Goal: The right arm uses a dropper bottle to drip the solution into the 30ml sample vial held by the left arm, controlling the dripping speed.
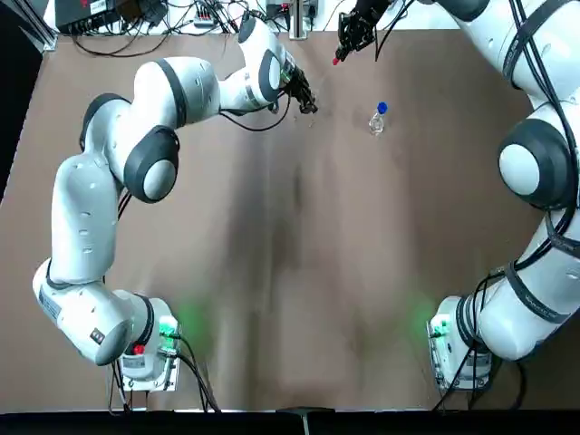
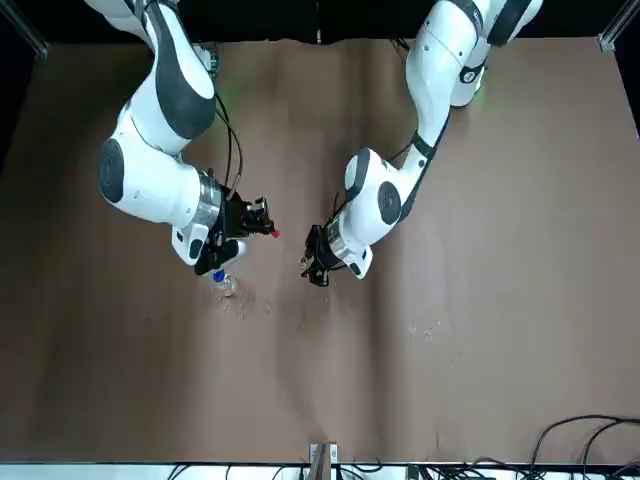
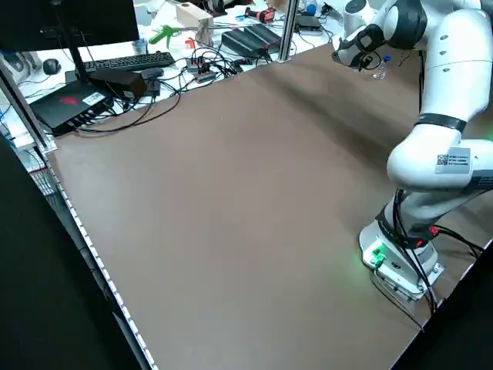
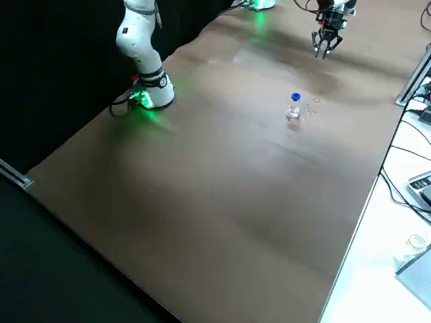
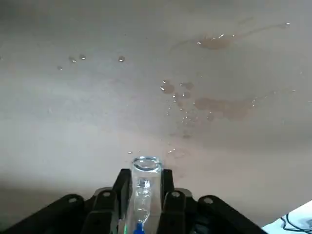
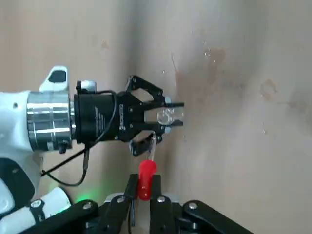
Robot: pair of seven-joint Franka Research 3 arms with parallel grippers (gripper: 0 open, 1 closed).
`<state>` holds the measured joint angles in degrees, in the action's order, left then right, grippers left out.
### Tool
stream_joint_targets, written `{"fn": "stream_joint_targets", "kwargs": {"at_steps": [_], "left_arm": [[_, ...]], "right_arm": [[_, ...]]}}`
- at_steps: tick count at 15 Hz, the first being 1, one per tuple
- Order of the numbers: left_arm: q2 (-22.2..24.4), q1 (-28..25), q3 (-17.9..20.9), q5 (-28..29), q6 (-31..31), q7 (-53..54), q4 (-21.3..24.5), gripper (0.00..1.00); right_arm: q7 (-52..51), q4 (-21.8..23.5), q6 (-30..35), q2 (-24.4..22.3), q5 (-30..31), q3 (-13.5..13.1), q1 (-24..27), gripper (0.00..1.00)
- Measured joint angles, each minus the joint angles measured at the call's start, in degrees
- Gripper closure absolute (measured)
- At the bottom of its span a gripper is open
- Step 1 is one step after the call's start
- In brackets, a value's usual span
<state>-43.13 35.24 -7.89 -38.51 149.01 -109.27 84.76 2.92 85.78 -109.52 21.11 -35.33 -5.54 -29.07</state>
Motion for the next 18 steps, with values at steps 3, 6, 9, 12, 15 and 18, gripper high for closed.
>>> {"fn": "stream_joint_targets", "kwargs": {"at_steps": [3,6,9,12,15,18], "left_arm": [[0.0,0.0,0.0,0.0,0.0,0.0,0.0,0.69],[0.0,0.0,0.1,0.0,0.0,0.0,0.0,0.69],[0.0,0.0,0.1,0.0,0.0,0.0,0.0,0.69],[0.0,0.0,0.1,0.0,0.0,0.0,0.0,0.69],[0.0,0.0,0.1,0.0,0.0,0.0,0.0,0.69],[0.0,0.0,0.2,0.0,0.0,0.0,0.0,0.69]], "right_arm": [[0.0,0.3,-2.0,0.8,0.0,0.0,-0.6,0.86],[0.0,0.4,-4.0,1.9,0.0,0.0,-1.2,0.86],[0.0,0.4,-4.5,2.5,0.0,0.0,-1.3,0.86],[0.0,0.4,-4.5,2.5,0.0,-0.1,-1.3,0.86],[0.0,0.4,-4.5,2.6,0.0,-0.1,-1.3,0.86],[0.0,0.8,-4.5,2.9,0.0,-0.1,-1.3,0.86]]}}
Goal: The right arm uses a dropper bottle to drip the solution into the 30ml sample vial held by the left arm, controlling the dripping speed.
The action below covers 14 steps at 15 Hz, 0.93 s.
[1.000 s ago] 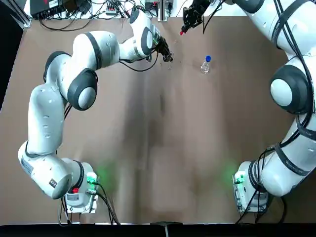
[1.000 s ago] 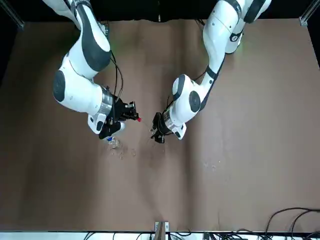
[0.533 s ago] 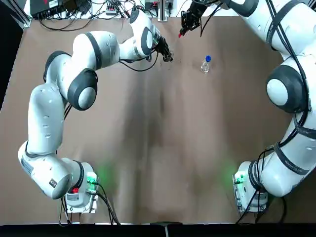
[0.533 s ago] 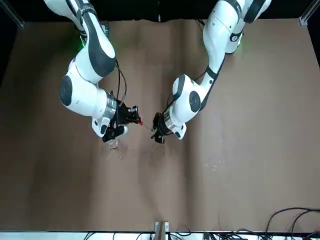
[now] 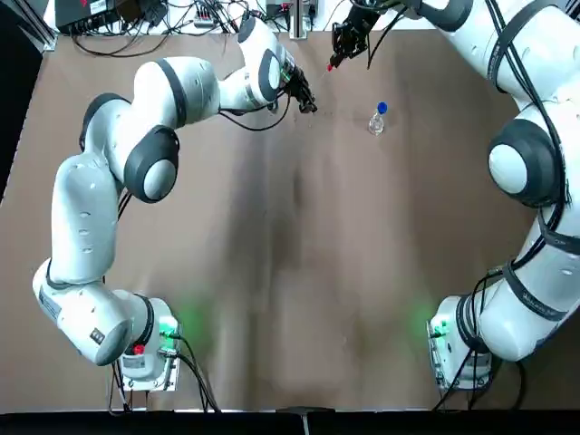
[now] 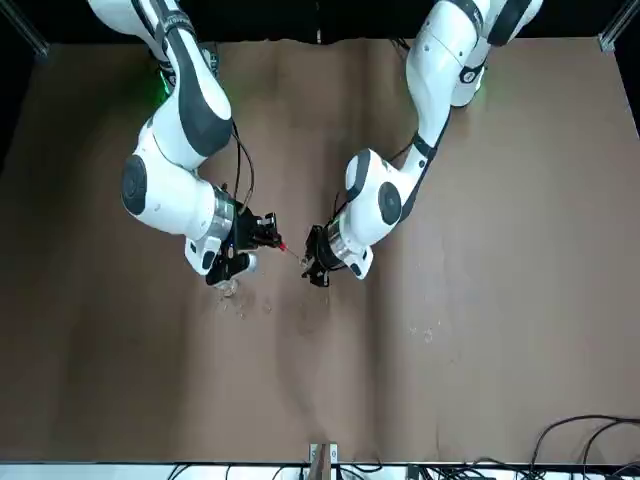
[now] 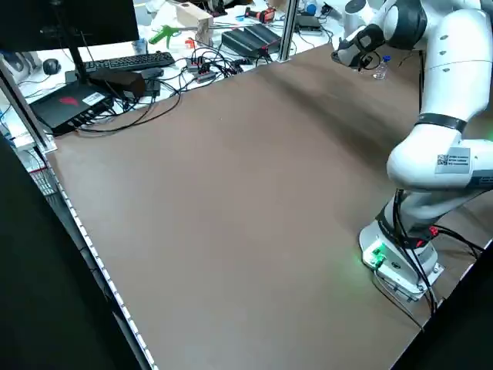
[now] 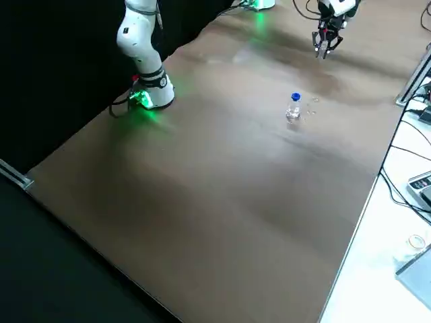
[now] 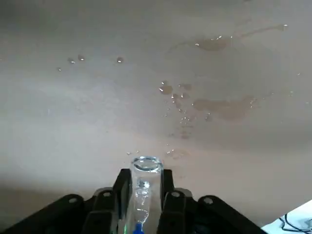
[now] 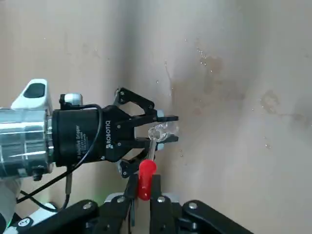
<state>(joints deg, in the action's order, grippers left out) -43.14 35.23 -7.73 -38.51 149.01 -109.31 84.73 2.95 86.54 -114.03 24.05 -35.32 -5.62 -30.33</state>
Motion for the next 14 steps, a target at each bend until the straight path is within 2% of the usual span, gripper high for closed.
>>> {"fn": "stream_joint_targets", "kwargs": {"at_steps": [12,14], "left_arm": [[0.0,0.0,0.1,0.0,0.0,0.0,0.0,0.69],[0.0,0.0,0.1,0.0,0.0,0.0,0.0,0.69]], "right_arm": [[0.0,0.2,0.0,0.8,0.0,0.0,-0.6,0.86],[0.0,0.2,0.0,0.8,0.0,0.0,-0.6,0.93]]}}
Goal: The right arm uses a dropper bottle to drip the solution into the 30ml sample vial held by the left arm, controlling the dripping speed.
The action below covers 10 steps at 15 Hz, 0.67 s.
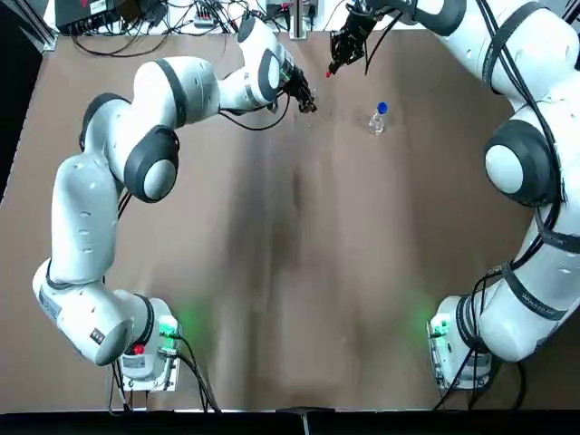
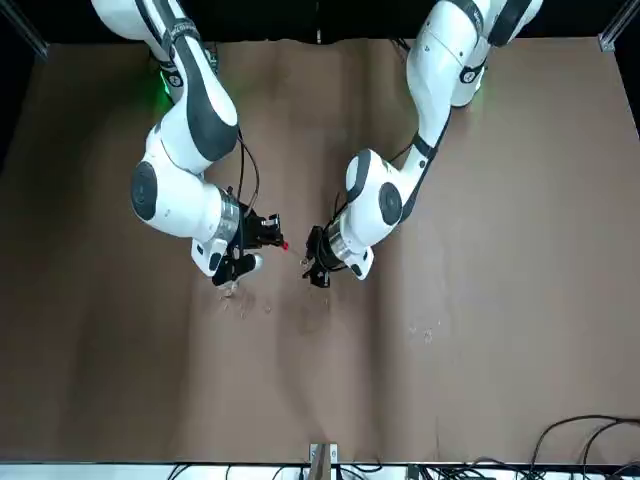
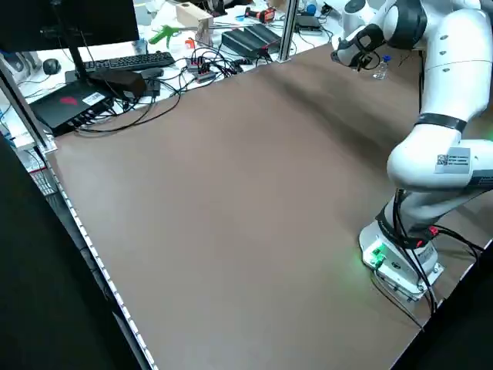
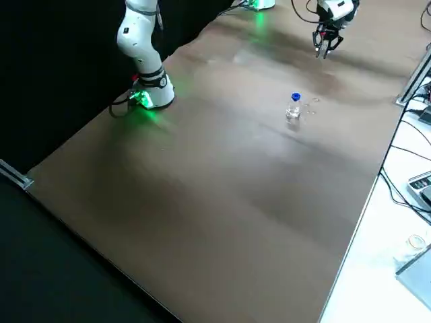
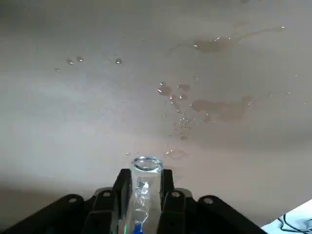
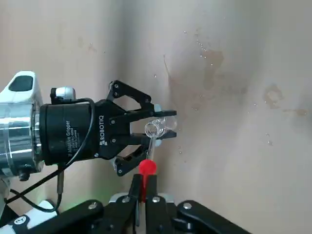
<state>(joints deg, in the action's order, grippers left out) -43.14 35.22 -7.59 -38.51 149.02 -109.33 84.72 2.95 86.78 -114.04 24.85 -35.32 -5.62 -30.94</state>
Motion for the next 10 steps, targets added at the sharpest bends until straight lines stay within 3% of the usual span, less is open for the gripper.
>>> {"fn": "stream_joint_targets", "kwargs": {"at_steps": [10], "left_arm": [[0.0,0.0,0.0,0.0,0.0,0.0,0.0,0.69]], "right_arm": [[1.5,-0.2,0.0,-0.1,0.7,-0.3,-0.1,0.96]]}}
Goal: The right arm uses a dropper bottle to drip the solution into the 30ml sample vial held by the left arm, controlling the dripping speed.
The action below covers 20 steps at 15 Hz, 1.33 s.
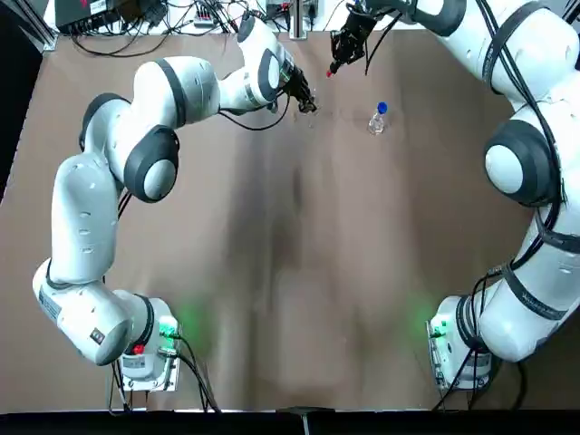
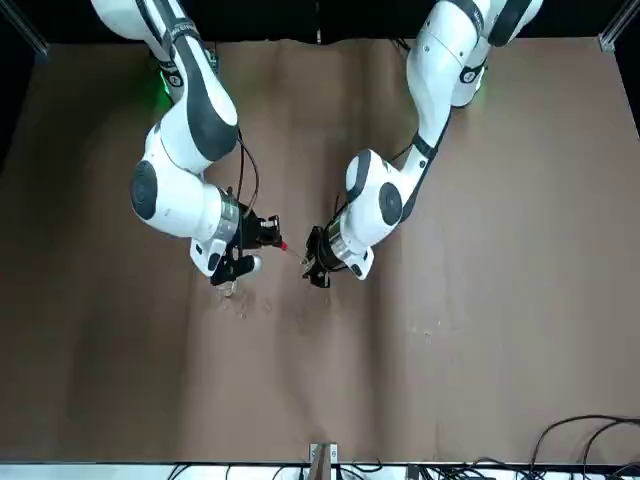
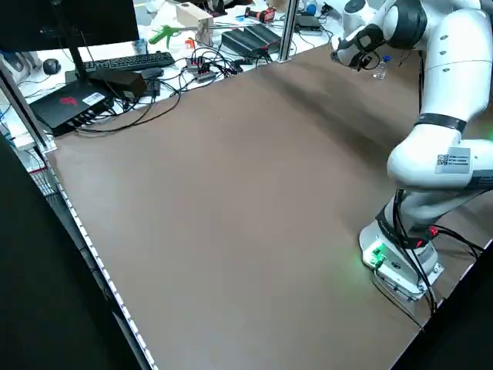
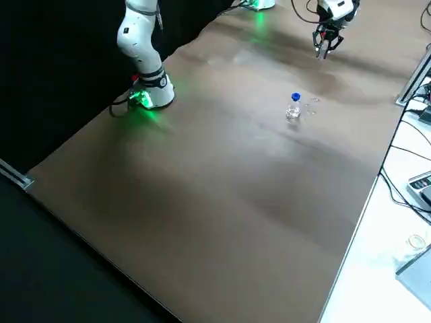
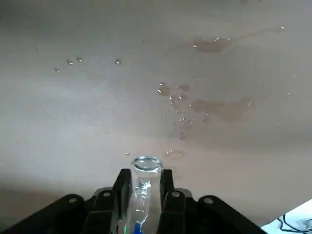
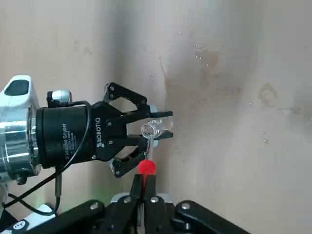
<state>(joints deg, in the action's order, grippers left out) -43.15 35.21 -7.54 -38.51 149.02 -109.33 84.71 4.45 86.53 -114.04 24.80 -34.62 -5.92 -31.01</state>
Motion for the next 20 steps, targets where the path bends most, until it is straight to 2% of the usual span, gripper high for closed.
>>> {"fn": "stream_joint_targets", "kwargs": {"at_steps": [7,13,16,20], "left_arm": [[0.0,0.0,0.2,0.0,0.0,0.0,0.0,0.69],[-0.1,-1.7,0.4,0.0,0.0,0.9,0.0,0.69],[-0.2,-4.8,0.4,0.0,-0.5,4.0,0.0,0.69],[-0.2,-10.6,0.3,0.0,-6.0,9.1,0.0,0.69]], "right_arm": [[0.3,-0.5,0.2,-1.3,0.0,-0.1,0.0,0.96],[0.3,-0.5,5.2,-3.5,0.3,-0.9,1.6,0.96],[0.3,-0.5,6.8,-4.1,5.7,-1.5,3.4,0.96],[0.4,-0.3,9.7,-4.0,15.6,-1.8,4.1,0.96]]}}
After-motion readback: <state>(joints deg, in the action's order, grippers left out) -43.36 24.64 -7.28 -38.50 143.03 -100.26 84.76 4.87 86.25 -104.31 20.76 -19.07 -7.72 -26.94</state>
